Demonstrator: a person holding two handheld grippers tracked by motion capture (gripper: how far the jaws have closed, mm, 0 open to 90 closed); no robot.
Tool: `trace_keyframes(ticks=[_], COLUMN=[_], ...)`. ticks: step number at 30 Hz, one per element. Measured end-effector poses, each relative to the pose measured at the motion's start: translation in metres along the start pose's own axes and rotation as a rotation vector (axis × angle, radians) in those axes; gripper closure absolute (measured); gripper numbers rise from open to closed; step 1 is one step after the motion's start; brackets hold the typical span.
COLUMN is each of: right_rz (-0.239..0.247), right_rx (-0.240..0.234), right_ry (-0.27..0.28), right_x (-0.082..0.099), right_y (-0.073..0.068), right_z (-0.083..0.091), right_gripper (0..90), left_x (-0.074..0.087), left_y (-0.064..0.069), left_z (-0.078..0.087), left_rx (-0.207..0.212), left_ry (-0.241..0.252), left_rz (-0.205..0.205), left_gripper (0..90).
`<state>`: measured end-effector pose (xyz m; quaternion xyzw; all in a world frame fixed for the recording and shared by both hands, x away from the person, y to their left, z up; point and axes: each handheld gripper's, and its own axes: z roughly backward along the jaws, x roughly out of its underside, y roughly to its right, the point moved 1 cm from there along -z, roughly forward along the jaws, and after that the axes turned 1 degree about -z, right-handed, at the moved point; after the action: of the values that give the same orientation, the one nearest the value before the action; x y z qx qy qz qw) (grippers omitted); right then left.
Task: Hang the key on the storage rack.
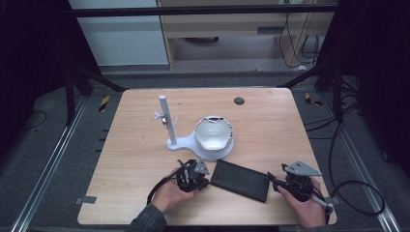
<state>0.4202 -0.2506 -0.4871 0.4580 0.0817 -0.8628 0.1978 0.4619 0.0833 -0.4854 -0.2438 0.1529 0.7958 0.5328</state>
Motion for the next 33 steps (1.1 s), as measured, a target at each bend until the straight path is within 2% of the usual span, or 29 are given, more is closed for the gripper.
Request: trace_keyframes(ticks=[10,16,21,25,28,33], right_rz=[0.004,-0.003,0.005,0.014,0.01,0.068], right_rx=[-0.003,-0.005,-0.008,-0.036,-0.09,-0.15], right_ry=[-0.001,0.001,0.003,0.009,0.009,0.003], right_x=[0.0,0.0,0.0,-0.002,-0.005,-0.014], right_y=[0.0,0.0,0.0,-0.005,-0.015,-0.038], right_z=[0.0,0.001,0.001,0.001,0.0,0.003], right_gripper=[35.5,35.2,35.0,33.0,29.7,23.1], left_x=[-0.001,-0.002,-0.002,-0.003,-0.005,-0.008], left_y=[-0.002,-0.003,-0.002,0.0,0.002,0.0], left_z=[-0.005,-0.003,0.001,0.001,-0.002,0.003], left_rx=[-0.003,-0.01,-0.007,0.01,0.009,0.004], left_ry=[-0.015,-0.004,0.034,0.068,0.079,0.111], left_rz=[-0.003,-0.003,0.009,0.014,0.008,0.025], left_gripper=[85.2,85.2,85.3,85.0,84.5,84.6])
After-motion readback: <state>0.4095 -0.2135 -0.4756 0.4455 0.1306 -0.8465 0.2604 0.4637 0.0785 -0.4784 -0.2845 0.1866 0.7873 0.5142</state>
